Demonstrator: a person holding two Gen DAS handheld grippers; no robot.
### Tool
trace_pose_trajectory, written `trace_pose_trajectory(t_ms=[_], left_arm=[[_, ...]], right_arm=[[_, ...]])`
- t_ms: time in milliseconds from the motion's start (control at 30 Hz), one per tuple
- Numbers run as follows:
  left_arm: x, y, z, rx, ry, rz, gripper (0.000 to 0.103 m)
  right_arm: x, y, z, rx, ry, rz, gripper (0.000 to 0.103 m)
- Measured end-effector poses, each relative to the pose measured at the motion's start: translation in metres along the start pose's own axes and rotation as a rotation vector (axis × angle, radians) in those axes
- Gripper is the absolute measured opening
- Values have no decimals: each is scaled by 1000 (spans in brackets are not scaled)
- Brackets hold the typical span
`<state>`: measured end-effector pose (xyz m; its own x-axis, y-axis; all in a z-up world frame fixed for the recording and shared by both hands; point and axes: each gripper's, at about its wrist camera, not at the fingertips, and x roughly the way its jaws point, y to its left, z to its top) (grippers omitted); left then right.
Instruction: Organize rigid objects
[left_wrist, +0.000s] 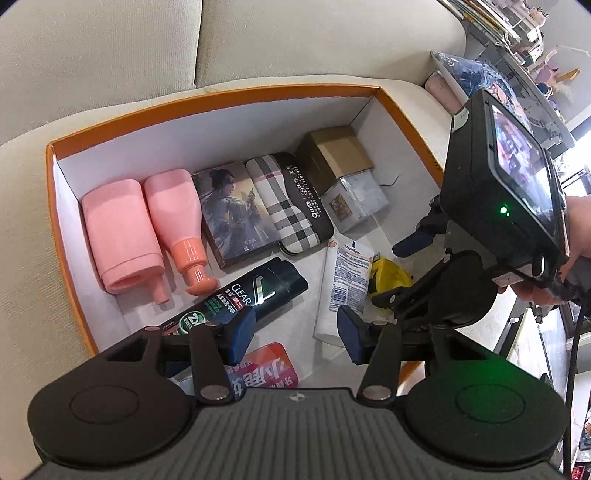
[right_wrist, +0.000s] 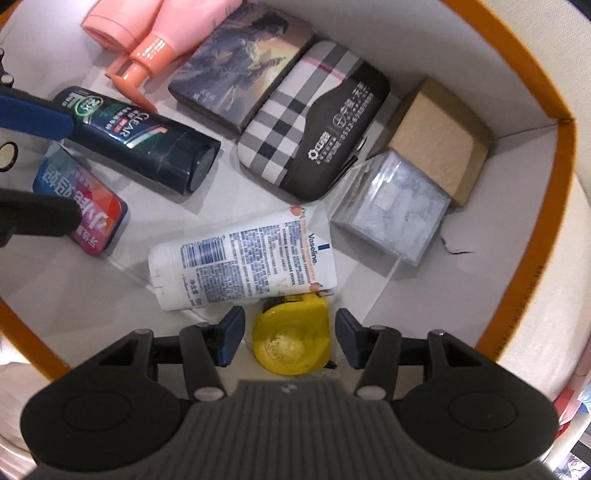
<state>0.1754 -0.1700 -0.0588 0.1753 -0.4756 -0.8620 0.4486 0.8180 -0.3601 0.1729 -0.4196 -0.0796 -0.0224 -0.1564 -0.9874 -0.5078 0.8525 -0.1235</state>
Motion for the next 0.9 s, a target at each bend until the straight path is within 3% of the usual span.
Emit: trace_pose_trajectory(t_ms=[200, 400, 633, 900], left_arm=[[-18, -10, -5, 20, -16, 21, 59], [-48, -23, -18, 33, -66, 54, 59], [-91, -29, -42, -9, -210, 114, 59], [-137, -37, -67, -39, -406, 190, 60]], right_arm=[[-22, 5, -8, 24, -50, -16, 56], [-62, 13, -23, 64, -153, -27, 57], [-122, 38, -58, 139, -369, -60, 57], [-161, 63, -95, 355, -653, -45, 57]])
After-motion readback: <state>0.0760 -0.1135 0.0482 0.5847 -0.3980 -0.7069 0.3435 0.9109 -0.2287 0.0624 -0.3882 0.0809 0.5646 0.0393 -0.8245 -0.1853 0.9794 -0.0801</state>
